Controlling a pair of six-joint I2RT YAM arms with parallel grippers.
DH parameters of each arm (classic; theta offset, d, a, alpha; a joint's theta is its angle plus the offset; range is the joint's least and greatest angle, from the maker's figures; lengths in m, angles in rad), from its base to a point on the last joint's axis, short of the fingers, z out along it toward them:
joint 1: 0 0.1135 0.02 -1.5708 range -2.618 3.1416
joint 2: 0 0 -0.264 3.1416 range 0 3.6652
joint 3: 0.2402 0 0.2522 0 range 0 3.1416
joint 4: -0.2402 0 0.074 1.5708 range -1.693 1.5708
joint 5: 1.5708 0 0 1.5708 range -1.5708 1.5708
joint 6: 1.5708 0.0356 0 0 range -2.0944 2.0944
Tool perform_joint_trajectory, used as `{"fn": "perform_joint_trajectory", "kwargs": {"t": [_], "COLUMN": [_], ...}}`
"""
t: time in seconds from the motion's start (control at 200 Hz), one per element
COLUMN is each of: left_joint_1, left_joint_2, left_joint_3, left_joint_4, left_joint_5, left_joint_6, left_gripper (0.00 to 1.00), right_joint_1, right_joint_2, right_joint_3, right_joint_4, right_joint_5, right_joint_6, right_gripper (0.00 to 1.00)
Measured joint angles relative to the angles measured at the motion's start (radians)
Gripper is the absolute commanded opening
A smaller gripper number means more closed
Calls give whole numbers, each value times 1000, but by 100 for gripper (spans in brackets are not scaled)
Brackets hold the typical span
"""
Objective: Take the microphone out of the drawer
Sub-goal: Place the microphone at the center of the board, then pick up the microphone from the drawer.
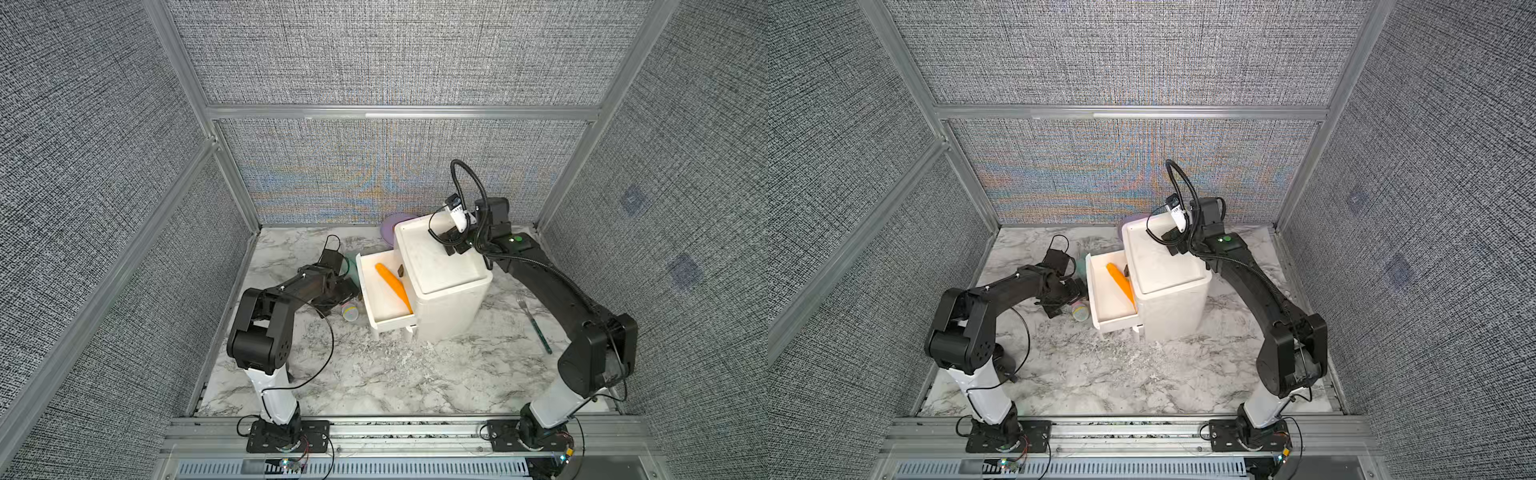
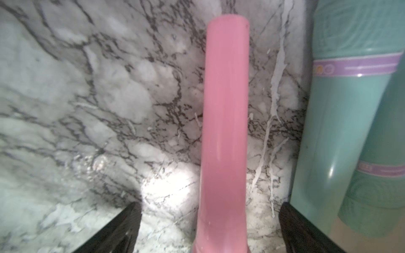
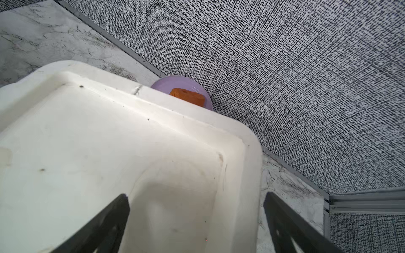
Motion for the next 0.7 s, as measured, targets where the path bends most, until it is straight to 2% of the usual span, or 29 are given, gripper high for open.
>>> {"fn": "perform_joint_trajectory", "kwargs": {"t": [0.415,0.696], "left_joint_1": [5,27], "left_joint_2": [-179,-282], "left_joint_3": [51,85], "left_joint_4": [-132,-203], "left_joint_5": [-93,-101], "left_joint_6": [34,56], "left_gripper": [100,100], "right_joint_1": [0,0], "right_joint_2": [2,2], "right_joint_3": [0,1], "right_joint_4": [0,-1], "right_joint_5": [0,0], "right_joint_6": [0,0], "right_gripper": [98,98]}}
